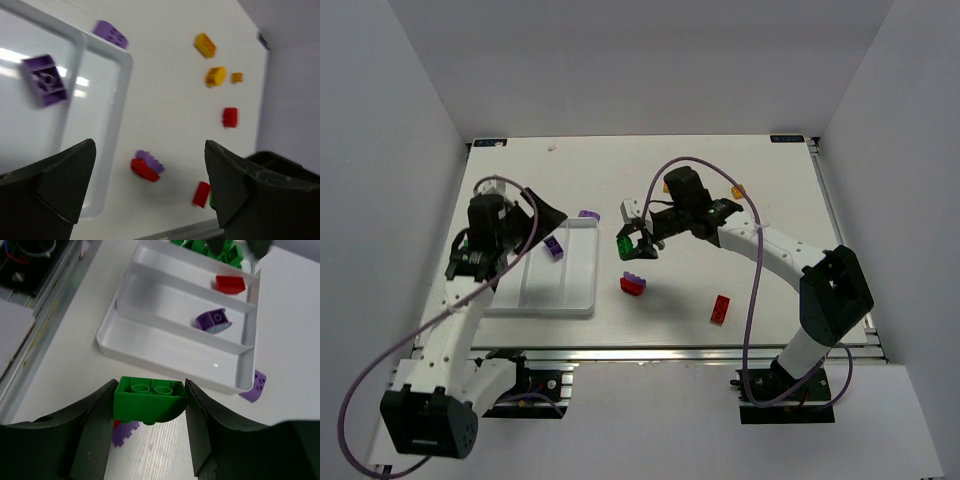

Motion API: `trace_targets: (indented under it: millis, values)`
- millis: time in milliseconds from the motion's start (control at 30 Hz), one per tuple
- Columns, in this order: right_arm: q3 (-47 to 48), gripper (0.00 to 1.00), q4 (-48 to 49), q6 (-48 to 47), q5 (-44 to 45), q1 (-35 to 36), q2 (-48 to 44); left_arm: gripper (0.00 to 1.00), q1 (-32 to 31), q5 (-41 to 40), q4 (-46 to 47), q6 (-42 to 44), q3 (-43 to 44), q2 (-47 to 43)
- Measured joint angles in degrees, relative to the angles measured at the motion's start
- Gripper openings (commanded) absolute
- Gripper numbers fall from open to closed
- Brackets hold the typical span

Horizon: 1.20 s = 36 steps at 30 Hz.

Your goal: Sort the legos into containers by color

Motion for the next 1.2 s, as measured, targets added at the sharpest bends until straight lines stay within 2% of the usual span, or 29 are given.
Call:
trace_targets:
  millis: [133,267,467,600,867,1200]
  values:
    - [0.22,0.06,10.12,10.27,-1.33,0.92,0.83,0.97,0.04,11.98,14.1,-10.51,-14.82,-7.13]
    - [0.44,0.06,18.58,20.22,-2.08,0.76,1.22,0.97,0.02,20.09,28.98,-20.98,-24.37,-9.14]
    - [0.35,0.06,30.45,33.81,-3.54,0.59,1.22,0.96,0.02,27.21,51.63,-32.61,-26.25,-6.73]
    - [0.28,0.07,35.82,39.87,-3.89,0.59,1.22,0.94,0.02,29.51,62.9,-38.4,-26.23,-3.72]
    - [0.26,0.08,43.08,46.82,-3.34,0.59,1.22,0.91,0.0,31.1,72.72,-45.18,-26.53,-1.77]
    - [0.28,0.12,47.17,48.59,-0.68,2.71,1.55,0.84,-0.48,31.28,75.45,-48.09,-26.86,-1.68]
